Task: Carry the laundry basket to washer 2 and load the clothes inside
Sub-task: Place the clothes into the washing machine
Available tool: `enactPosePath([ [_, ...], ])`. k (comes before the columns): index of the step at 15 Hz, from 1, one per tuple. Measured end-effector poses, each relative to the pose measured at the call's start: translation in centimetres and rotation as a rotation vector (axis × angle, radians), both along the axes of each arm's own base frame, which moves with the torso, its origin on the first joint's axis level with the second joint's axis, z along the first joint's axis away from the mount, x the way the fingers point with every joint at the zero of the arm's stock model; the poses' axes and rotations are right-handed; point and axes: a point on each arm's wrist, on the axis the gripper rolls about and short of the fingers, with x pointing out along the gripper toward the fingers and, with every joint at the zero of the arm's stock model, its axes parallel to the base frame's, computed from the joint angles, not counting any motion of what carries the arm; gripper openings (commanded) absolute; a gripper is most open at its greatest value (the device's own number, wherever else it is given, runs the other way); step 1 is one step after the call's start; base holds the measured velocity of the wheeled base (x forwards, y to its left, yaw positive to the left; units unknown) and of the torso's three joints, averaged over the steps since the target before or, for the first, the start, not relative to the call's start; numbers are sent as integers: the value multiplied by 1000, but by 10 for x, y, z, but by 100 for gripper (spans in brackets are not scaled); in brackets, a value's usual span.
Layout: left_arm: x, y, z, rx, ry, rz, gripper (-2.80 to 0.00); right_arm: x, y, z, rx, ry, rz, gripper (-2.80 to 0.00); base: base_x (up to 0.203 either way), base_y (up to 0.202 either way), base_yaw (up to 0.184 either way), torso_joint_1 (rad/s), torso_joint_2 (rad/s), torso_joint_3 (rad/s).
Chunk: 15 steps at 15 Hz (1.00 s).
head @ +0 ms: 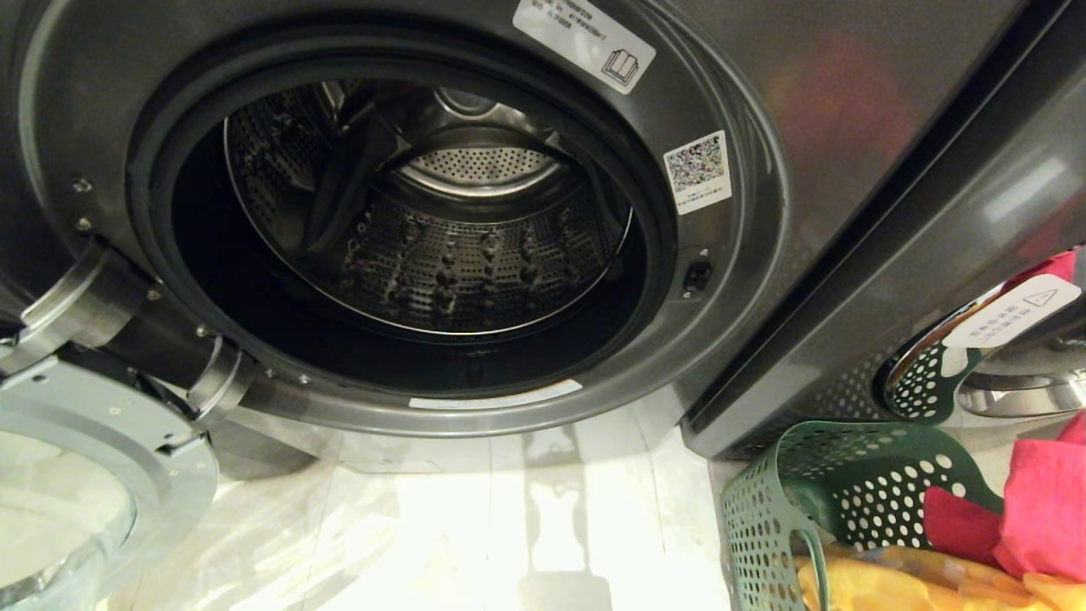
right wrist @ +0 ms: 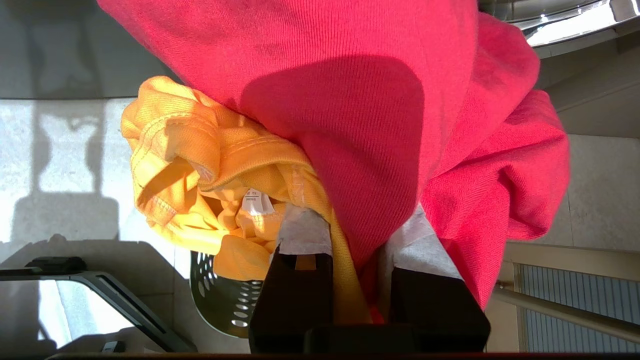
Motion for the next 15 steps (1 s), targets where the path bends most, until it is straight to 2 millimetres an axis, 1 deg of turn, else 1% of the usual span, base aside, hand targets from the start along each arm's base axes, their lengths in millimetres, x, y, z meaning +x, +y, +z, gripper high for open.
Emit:
enactPosePath([
  [6, 0, 0, 0, 0, 0, 0, -280, 1, 0, -3, -1, 12, -1, -280, 1, 8, -3, 1, 0, 0],
  [8, 0, 0, 0, 0, 0, 1, -280, 1, 0, -5, -1, 18, 0, -280, 1, 130, -9, 0, 4, 3],
  [13, 0, 0, 0, 1, 0, -10, -280, 2, 0, -8, 1, 29, 2, -280, 0, 187, 0, 3, 3, 5],
  [15, 0, 0, 0, 1, 0, -10, -280, 2, 0, -8, 0, 32, 2, -280, 0, 83, 0, 0, 3, 5],
])
